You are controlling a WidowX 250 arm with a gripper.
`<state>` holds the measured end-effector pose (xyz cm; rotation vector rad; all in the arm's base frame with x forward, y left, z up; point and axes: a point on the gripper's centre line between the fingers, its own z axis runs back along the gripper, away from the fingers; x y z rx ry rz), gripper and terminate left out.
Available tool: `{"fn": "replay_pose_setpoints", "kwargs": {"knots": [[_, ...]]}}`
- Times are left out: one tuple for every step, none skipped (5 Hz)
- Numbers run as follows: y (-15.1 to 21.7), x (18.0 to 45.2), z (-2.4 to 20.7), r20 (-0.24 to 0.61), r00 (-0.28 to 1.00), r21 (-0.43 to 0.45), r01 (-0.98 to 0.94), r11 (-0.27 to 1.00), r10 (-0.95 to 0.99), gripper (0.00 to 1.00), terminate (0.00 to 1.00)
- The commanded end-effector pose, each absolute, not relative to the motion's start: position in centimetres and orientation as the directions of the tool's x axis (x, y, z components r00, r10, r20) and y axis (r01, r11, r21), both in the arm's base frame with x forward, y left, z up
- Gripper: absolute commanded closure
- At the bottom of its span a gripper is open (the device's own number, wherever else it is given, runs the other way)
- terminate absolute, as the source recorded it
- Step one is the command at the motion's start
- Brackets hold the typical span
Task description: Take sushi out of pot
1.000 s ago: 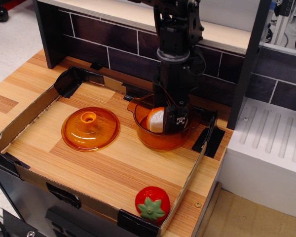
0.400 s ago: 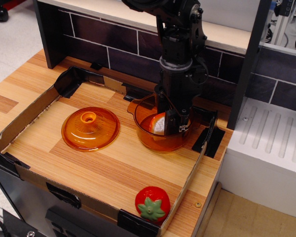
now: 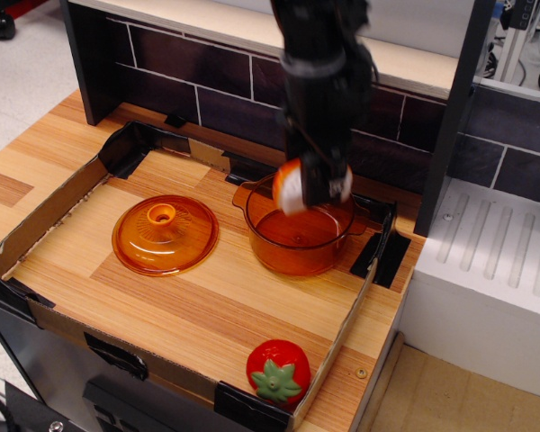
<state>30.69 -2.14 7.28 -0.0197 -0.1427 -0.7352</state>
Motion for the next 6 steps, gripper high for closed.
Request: {"fn": "replay_pose_setpoints", "kwargs": {"knots": [[-0.5,26.7,11.1,0.172,0.673,0.024,0.727,0.686,-0.719,1.0,0.0],[0.8,24.5,9.8,0.106,0.659,0.0,0.749,0.663,-0.745,1.0,0.0],[2.3,22.1,8.1,0.054,0.625,0.005,0.78,0.626,-0.779,1.0,0.0],[3.6,20.7,5.7,0.0,0.596,0.029,0.803,0.596,-0.803,1.0,0.0],[4.4,20.0,3.8,-0.047,0.583,0.035,0.812,0.582,-0.811,1.0,0.0],[4.7,19.6,2.4,-0.082,0.568,0.015,0.822,0.569,-0.819,1.0,0.0]]}}
